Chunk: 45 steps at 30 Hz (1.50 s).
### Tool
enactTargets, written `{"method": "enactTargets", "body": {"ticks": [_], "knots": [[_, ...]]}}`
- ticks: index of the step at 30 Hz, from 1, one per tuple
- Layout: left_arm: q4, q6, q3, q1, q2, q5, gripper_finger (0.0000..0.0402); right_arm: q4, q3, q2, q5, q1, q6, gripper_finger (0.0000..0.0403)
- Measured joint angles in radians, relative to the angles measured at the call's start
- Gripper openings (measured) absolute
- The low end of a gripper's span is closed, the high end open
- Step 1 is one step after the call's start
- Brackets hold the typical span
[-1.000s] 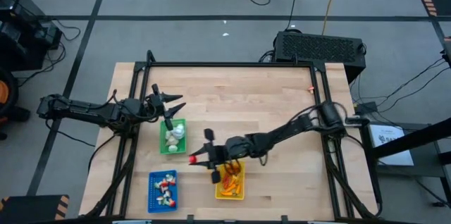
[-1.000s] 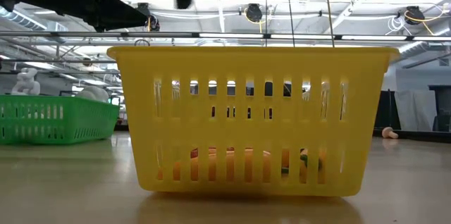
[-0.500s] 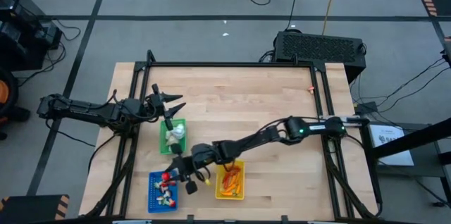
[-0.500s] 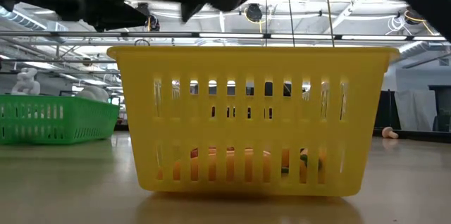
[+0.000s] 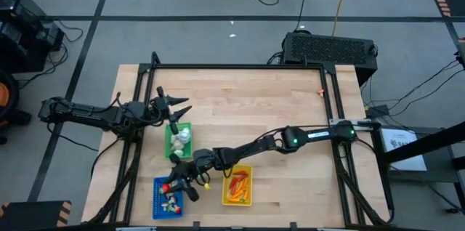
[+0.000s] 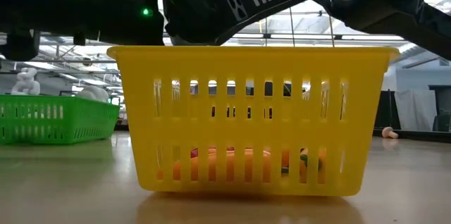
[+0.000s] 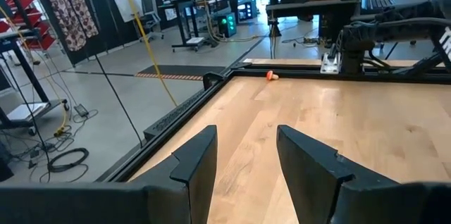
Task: Sort produce into baskets
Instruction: Put the red mushroom into the blue basket, then put the brown mushroom into the blue basket
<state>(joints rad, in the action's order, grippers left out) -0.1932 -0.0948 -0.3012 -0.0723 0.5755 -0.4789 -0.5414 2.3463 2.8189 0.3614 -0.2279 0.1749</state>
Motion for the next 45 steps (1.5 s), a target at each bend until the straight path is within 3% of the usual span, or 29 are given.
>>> {"method": "enactTargets", "body": {"ticks": [11,20,24,29,37,42,45], "knots": [[0.0,0.0,0.0,0.0,0.0,0.0,0.0157,0.013,0.0,0.0,-0.015,-0.002,0.002,0.0157],[0.0,0.0,0.0,0.0,0.0,0.0,0.0157,0.075,-0.001,-0.029,0.013,0.006,0.017,0.0164],[0.025,0.002,0.0,0.0,0.0,0.001,0.0157,0.235,-0.001,-0.105,0.052,0.039,0.023,0.0164],[0.06,0.002,0.0,0.0,-0.002,-0.02,0.0157,0.571,0.0,-0.207,0.058,0.087,-0.011,0.0164],[0.098,0.017,-0.01,0.005,-0.003,-0.196,0.0157,1.036,-0.001,-0.338,0.042,0.134,-0.257,0.0164],[0.327,0.176,-0.139,0.102,0.014,-0.197,0.0157,1.265,-0.001,-0.411,-0.048,0.185,-0.426,0.0164],[0.489,0.264,-0.236,0.198,0.055,-0.147,0.0157,1.289,-0.004,-0.426,-0.055,0.236,-0.487,0.0164]]}}
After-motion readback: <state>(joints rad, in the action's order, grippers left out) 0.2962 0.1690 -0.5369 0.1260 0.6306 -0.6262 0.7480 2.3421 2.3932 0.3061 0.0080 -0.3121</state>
